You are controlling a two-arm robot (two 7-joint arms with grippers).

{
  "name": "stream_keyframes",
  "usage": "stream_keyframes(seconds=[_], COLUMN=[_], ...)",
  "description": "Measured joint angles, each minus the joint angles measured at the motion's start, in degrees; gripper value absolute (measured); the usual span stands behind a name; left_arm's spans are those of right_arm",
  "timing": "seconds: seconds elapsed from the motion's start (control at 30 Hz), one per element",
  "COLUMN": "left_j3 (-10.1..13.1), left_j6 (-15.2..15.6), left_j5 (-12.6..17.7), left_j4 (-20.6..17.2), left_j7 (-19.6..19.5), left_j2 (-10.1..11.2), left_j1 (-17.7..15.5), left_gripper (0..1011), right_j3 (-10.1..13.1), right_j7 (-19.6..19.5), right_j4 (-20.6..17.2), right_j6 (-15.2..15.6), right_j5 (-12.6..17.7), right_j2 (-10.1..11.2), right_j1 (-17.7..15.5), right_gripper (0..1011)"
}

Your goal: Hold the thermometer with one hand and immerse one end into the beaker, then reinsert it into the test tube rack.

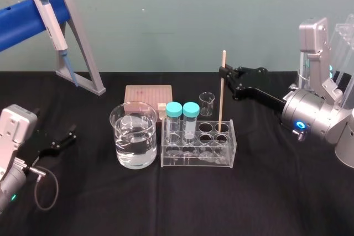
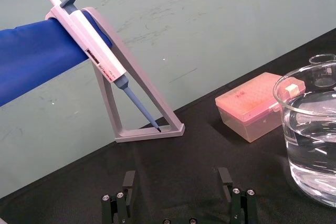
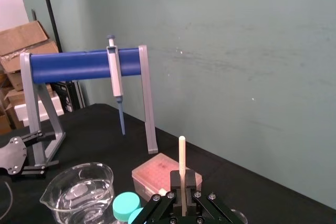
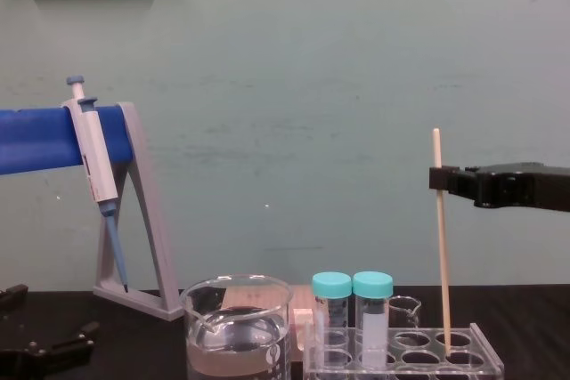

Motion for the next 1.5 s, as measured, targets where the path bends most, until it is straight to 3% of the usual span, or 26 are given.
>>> stream_keyframes(seconds=[0.93,1.5], left_j3=[0.0,0.0], left_j6=[0.0,0.0], left_j5=[0.0,0.0], left_j4=[0.0,0.0], left_j7=[0.0,0.0], left_j2=[0.0,0.0], left_j1=[0.0,0.0], left_gripper=[1004,1004], right_j3=[0.0,0.0], right_j7=[1.0,0.9], right_j4=[3.6,3.5], right_j6=[-0.5,-0.5], right_j5=[-1.7,-1.7], right_j2=[-1.5,-1.4], right_j1=[-0.6,-0.6], right_gripper=[46,46])
